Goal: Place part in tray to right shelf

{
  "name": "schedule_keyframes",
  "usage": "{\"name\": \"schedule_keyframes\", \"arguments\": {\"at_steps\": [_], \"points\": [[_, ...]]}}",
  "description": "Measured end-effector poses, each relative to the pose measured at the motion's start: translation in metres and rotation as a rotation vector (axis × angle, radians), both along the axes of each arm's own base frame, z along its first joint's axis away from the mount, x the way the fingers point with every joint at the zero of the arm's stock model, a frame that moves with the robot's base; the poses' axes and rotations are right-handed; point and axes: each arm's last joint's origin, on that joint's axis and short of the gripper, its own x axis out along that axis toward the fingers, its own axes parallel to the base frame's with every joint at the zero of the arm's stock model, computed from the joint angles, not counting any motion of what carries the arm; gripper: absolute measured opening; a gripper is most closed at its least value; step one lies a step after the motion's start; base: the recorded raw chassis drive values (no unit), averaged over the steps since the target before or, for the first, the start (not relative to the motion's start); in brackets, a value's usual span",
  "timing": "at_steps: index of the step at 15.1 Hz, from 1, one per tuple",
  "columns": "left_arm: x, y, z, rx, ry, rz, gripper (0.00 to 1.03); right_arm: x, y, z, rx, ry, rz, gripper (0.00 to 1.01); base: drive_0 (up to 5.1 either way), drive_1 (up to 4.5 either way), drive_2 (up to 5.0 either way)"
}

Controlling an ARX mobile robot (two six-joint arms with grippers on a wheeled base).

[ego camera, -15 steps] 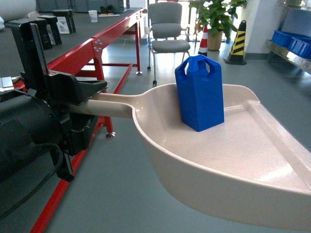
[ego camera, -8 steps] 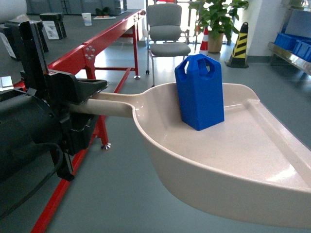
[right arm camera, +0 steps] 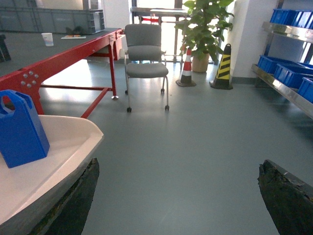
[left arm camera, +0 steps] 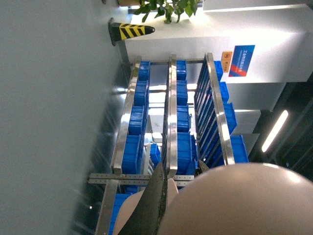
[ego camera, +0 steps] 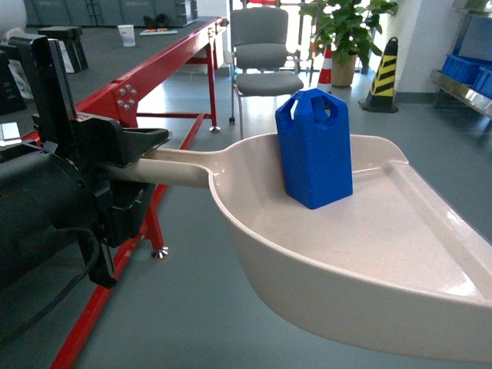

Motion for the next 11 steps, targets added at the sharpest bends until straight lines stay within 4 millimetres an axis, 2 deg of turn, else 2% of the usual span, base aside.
{"name": "schedule_keyframes", "arguments": {"at_steps": [11], "points": [[0.0,0.0,0.0001,-0.001,-0.001,0.0,0.13,0.0,0.0,0.0003,0.0,-0.003,0.0,0.98,0.0,4.17,-4.2]]}}
